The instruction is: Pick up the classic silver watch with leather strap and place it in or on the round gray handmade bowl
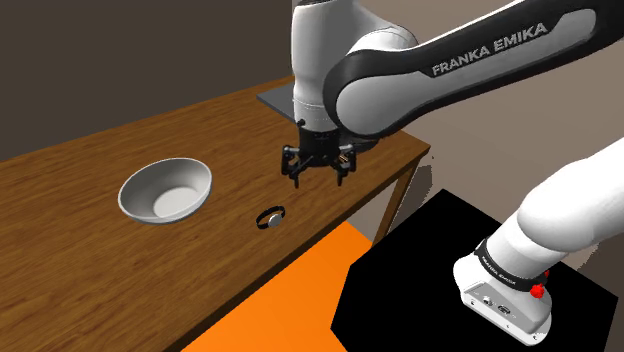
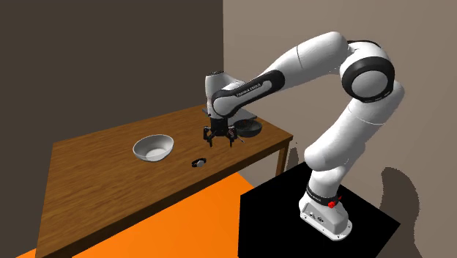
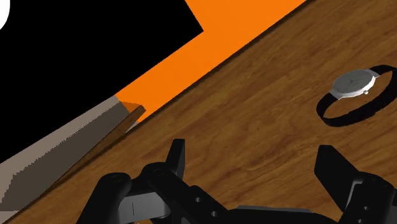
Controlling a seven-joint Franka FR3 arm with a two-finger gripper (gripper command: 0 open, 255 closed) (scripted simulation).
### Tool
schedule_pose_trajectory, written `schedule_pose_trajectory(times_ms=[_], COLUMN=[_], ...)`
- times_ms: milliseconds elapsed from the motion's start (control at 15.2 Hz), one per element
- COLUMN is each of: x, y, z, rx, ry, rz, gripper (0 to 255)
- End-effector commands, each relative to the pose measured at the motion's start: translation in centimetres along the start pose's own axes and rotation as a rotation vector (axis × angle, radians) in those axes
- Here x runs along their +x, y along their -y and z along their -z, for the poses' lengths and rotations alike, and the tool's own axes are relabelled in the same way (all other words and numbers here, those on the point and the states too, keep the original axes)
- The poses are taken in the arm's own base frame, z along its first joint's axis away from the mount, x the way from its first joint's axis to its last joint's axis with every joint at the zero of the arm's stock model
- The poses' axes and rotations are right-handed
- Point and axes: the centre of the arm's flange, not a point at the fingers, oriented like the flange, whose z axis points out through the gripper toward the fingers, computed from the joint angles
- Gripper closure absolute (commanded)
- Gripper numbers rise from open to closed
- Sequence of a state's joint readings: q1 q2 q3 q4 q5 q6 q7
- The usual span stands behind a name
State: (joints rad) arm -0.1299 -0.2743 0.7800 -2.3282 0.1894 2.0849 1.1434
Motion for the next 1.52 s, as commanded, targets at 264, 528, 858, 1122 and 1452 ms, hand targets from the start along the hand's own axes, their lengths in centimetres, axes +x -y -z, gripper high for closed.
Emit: schedule_pose_trajectory(times_ms=[264,528,858,1122,1452], x=[0.1,0.3,0.3,0.3,0.3], y=[7.3,8.4,8.4,8.4,8.4], z=[-2.4,-4.4,-6.8,-6.8,-6.8], rx=[0.007,0.008,0.008,0.008,0.008], ry=[-0.017,-0.019,-0.019,-0.019,-0.019], rz=[-0.187,-0.213,-0.213,-0.213,-0.213], gripper=[0,0,0,0,255])
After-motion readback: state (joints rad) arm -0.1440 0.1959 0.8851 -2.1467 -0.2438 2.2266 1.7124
